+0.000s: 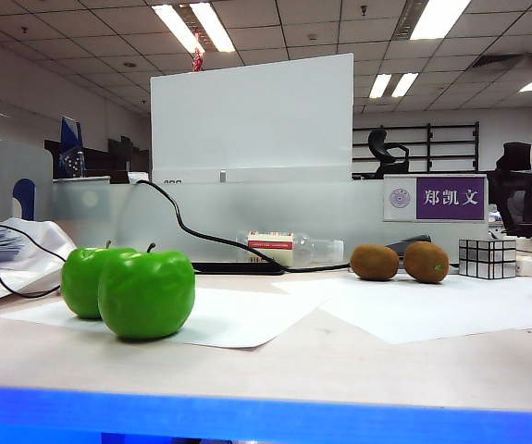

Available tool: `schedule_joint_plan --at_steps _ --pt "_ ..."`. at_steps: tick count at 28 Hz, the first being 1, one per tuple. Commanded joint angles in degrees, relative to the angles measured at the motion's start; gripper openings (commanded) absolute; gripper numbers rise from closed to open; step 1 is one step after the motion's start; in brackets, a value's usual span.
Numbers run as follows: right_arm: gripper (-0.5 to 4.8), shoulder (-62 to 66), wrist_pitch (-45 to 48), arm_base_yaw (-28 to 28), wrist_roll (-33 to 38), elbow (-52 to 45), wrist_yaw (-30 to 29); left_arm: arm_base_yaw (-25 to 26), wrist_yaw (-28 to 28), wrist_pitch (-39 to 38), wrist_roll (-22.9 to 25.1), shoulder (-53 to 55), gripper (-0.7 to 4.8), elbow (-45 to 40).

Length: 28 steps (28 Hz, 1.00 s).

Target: Put the same fruits together.

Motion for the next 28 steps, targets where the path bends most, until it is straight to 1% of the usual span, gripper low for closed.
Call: schedule_joint_plan --at_steps 1,4,5,7,10,13,15,17,23,25,28 --pt "-0.02 -0.04 1.05 0.02 -0.07 -0.26 -0.13 -0.02 1.38 0.92 -3.96 0.09 -0.05 -0.61" --pt "-0.02 -0.04 0.83 0.02 -0.59 -0.37 -0.13 -0.02 2.12 3.98 -6.25 0.07 -0.05 -2.86" --pt "-0.02 -0.07 0.85 0.02 -0.92 -0.37 -0.11 -0.02 2.21 6.54 -6.54 0.07 -0.05 -4.52" --pt "-0.02 -0.09 0.92 0.02 -0.90 -0.37 -0.11 -0.02 2.16 10.32 -6.45 0.07 -0.05 -7.23" --pt "-0.02 -0.09 0.96 0.02 -0.90 -0.37 -0.09 -0.02 2.03 13.09 -6.19 0.07 -0.05 -9.57" --pt "-0.02 -0.09 0.90 0.02 -0.90 -0.37 0.57 -0.02 2.25 14.34 -4.72 0.07 -0.05 -12.07" --pt "0.00 -0.09 0.57 0.02 -0.87 -0.37 0.83 -0.02 2.23 16.50 -4.44 0.07 -0.05 -14.49" --pt "0.00 -0.09 0.37 0.02 -0.90 -0.37 0.98 -0.02 2.21 15.78 -3.32 0.02 -0.05 -15.72" --pt "0.00 -0.15 0.17 0.02 -0.90 -0.37 0.96 -0.02 2.34 18.05 1.18 0.04 -0.05 -15.72" --pt "0.00 -0.15 0.15 0.02 -0.90 -0.37 0.94 -0.02 2.12 20.46 2.38 -0.02 -0.05 -15.69" --pt "-0.01 -0.15 0.15 0.02 -0.90 -0.37 0.96 -0.02 1.73 22.71 1.92 -0.07 -0.04 -15.69"
